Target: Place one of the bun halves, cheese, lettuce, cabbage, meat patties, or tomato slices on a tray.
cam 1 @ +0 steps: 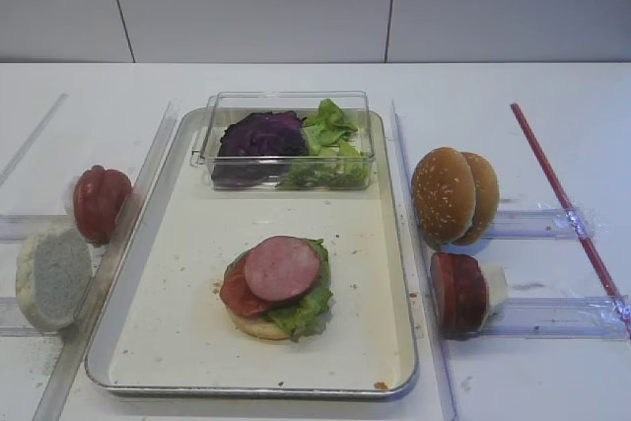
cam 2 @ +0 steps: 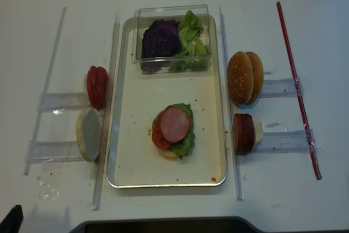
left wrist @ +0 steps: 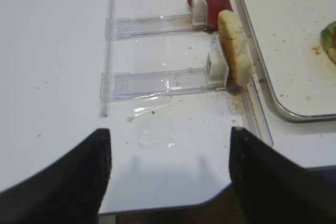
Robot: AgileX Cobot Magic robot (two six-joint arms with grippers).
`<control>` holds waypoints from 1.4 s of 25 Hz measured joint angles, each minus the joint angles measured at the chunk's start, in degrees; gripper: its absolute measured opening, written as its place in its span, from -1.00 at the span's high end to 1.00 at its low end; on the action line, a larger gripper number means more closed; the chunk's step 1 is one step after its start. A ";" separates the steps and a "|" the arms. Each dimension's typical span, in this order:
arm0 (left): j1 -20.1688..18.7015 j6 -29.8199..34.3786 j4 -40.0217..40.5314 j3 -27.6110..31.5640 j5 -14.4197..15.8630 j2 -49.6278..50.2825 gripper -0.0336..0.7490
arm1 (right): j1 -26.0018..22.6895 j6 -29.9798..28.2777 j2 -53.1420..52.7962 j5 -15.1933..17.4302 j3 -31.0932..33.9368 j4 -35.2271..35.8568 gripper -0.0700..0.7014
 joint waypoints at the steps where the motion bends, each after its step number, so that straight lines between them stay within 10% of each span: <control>1: 0.00 0.00 0.00 0.00 0.00 0.00 -0.21 | 0.00 0.00 -1.07 -0.64 1.62 0.00 -0.58; 19: 0.00 0.00 0.00 0.00 0.00 0.00 -0.21 | 0.00 -0.11 -14.55 -7.62 21.52 0.00 -0.58; 35: 0.00 0.00 0.00 0.00 0.00 0.00 -0.21 | 0.00 0.23 -14.65 -7.15 22.87 -0.47 -0.58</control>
